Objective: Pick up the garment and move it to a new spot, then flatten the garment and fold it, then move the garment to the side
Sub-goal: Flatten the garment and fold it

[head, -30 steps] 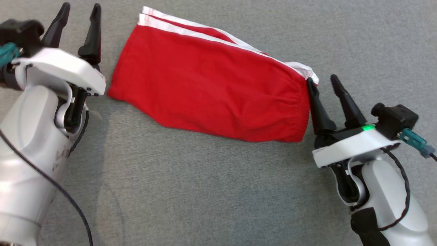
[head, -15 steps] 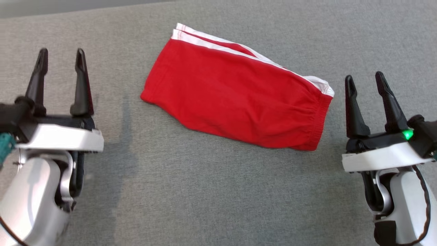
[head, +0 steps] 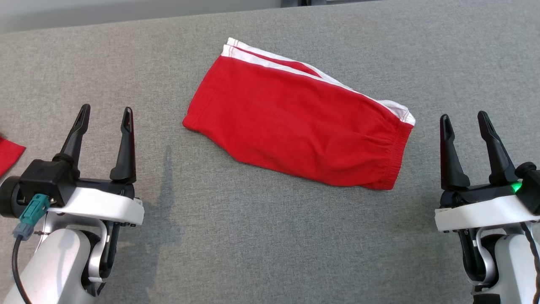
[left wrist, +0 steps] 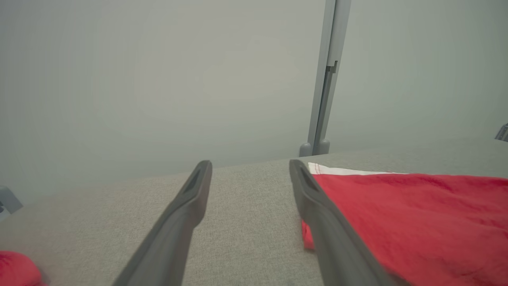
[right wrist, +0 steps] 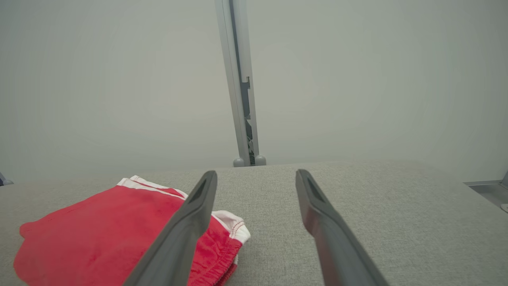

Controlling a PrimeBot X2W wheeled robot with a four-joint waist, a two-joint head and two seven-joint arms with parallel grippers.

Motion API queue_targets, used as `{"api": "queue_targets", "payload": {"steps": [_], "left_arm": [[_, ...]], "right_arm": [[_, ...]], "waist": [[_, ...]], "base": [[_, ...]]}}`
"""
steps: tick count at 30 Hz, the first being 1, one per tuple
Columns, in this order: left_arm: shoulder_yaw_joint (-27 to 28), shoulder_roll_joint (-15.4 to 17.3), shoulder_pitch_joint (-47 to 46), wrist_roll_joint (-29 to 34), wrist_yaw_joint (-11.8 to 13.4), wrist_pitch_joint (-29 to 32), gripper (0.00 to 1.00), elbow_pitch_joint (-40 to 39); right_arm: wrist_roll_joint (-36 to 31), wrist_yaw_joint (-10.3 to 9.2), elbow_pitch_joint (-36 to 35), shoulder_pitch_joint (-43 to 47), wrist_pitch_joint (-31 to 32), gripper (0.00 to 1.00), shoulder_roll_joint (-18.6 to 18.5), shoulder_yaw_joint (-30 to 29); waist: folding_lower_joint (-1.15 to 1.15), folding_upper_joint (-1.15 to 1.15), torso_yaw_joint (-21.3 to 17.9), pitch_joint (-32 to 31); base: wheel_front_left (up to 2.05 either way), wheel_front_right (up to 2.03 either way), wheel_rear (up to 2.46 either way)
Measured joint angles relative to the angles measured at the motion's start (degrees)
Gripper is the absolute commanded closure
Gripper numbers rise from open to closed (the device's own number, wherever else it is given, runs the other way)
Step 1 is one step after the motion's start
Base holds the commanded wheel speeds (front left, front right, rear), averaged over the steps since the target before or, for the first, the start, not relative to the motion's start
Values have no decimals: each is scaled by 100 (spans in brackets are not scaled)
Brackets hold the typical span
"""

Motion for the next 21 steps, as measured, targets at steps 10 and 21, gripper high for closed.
{"api": "queue_targets", "payload": {"steps": [10,21], "left_arm": [[-56,-1,-52,-19,1,67,0,36],[-367,15,-967,27,-435,434,0,238]], "right_arm": [[70,0,-7,-3,16,0,24,5],[120,0,-15,-52,58,0,43,112]], "waist": [[0,0,-13,-19],[0,0,-86,128]], "base": [[0,0,0],[0,0,0]]}}
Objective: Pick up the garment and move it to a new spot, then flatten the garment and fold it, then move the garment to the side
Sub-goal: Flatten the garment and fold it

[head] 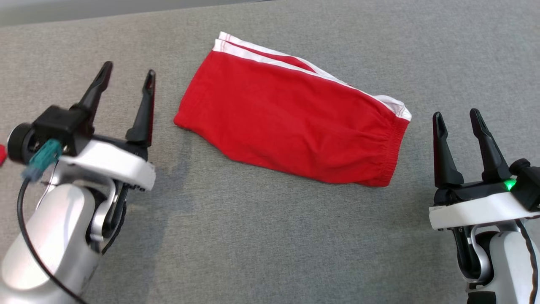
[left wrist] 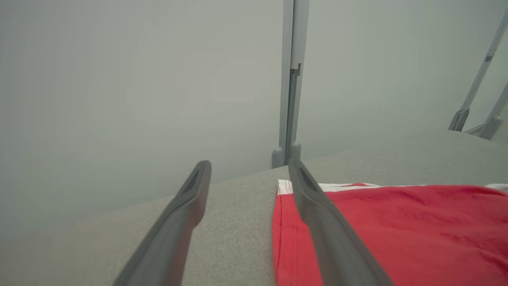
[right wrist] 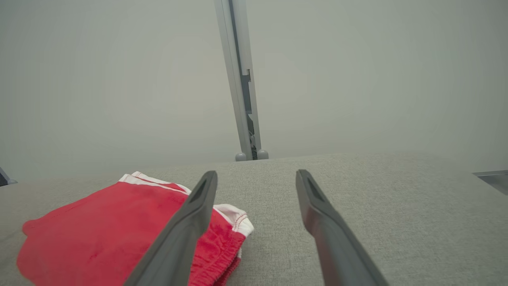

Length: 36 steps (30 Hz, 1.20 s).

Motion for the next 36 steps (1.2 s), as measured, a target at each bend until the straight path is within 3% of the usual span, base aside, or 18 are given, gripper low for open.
{"api": "queue_targets", "payload": {"steps": [7,10,21,22,24,25,26,32,36], "left_arm": [[-466,-231,-744,-515,-848,1083,0,1148],[-598,-327,-978,-661,-1066,1454,0,1680],[-644,-402,-1402,-922,-1247,1961,0,2916],[-657,-420,-1428,-948,-1261,2016,11,2967],[-664,-502,-1431,-1091,-1338,2093,89,3017],[-683,-511,-1430,-1102,-1366,2103,89,3031],[-694,-527,-1429,-1140,-1401,2143,100,3040],[-617,-619,-1277,-1290,-1475,1701,100,2998],[-435,-653,-962,-1372,-1367,1179,100,2791]], "right_arm": [[98,0,97,-87,-40,0,2,138],[163,0,178,-91,-78,0,2,155],[333,0,356,-108,-238,0,5,186],[347,0,374,-118,-246,0,4,186],[425,0,390,-143,-254,0,5,212],[427,0,402,-163,-255,0,9,221],[434,0,408,-179,-260,0,7,227],[343,0,441,-208,-305,0,7,210],[341,0,467,-189,-314,0,7,156]], "waist": [[0,0,-292,140],[0,0,-422,214],[0,0,-639,384],[0,0,-636,381],[0,0,-625,368],[0,0,-620,361],[0,0,-614,356],[0,0,-593,326],[0,0,-558,249]], "base": [[0,0,0],[0,0,0],[0,0,0],[0,0,0],[0,0,0],[0,0,0],[0,0,0],[0,0,0],[0,0,0]]}}
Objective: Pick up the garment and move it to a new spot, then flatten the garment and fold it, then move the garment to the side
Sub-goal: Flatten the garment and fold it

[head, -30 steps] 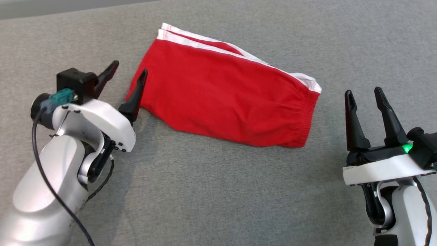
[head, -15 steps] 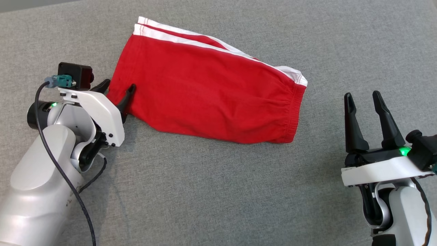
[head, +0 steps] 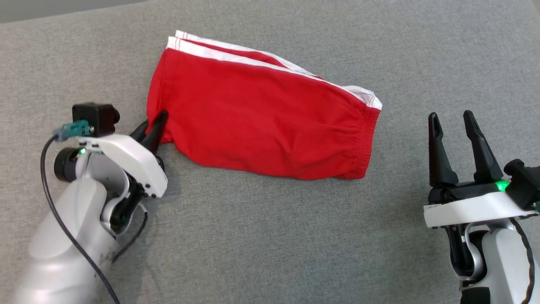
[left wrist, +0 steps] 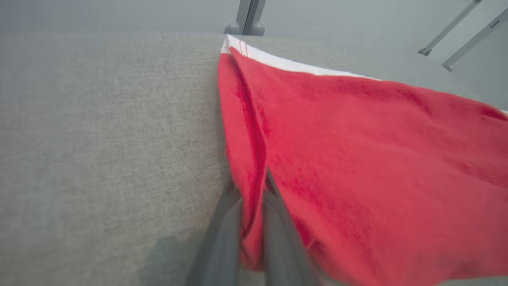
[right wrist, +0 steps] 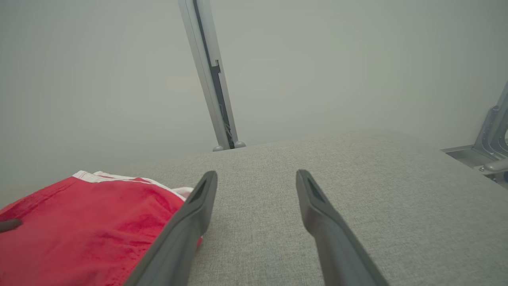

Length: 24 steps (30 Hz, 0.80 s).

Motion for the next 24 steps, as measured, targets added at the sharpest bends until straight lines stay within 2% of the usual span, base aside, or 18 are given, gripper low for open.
{"api": "queue_targets", "payload": {"steps": [5,9,14,19,20,21,24], "left_arm": [[158,-33,672,-129,220,-423,100,-579],[178,-19,1299,-132,503,-531,100,-1229],[90,20,1985,-125,875,-445,100,-2000],[35,18,2375,-126,1110,-390,100,-2462],[36,10,2423,-120,1148,-414,76,-2494],[53,-7,2471,-118,1188,-479,0,-2530],[116,-20,2508,-19,1336,-709,0,-2566]], "right_arm": [[-73,0,-4,124,12,0,0,-130],[-175,0,-78,200,140,0,-5,-153],[-199,0,-182,289,319,0,-76,-163],[-200,0,-275,364,434,0,-97,-133],[-201,0,-280,369,454,0,-97,-122],[-201,0,-288,383,472,0,-98,-108],[-216,0,-309,430,500,0,-105,-53]], "waist": [[0,0,150,-129],[0,0,336,-247],[0,0,556,-395],[0,0,677,-522],[0,0,683,-544],[0,0,686,-567],[0,0,684,-631]], "base": [[0,0,0],[0,0,0],[0,0,0],[0,0,0],[0,0,0],[0,0,0],[0,0,0]]}}
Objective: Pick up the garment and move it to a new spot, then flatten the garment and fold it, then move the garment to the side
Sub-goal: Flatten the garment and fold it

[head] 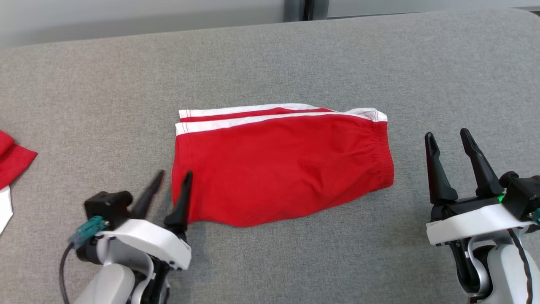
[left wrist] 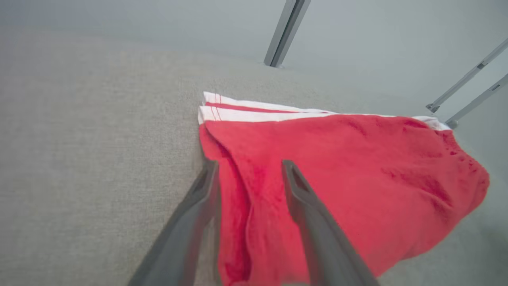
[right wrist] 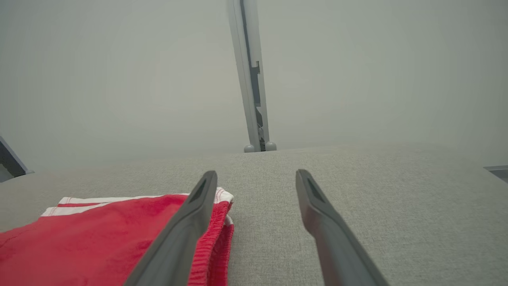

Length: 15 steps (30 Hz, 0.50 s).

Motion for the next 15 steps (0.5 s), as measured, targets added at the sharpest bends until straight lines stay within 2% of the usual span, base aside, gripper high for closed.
{"api": "queue_targets", "payload": {"steps": [5,15], "left_arm": [[405,40,-93,517,341,-1007,0,-242],[1016,397,-61,1301,452,-1225,0,-624]], "right_arm": [[-211,0,-124,12,-79,0,-15,-75],[-503,0,-135,37,-64,0,23,-269]], "waist": [[0,0,19,-94],[0,0,75,-223]], "base": [[0,0,0],[0,0,0]]}}
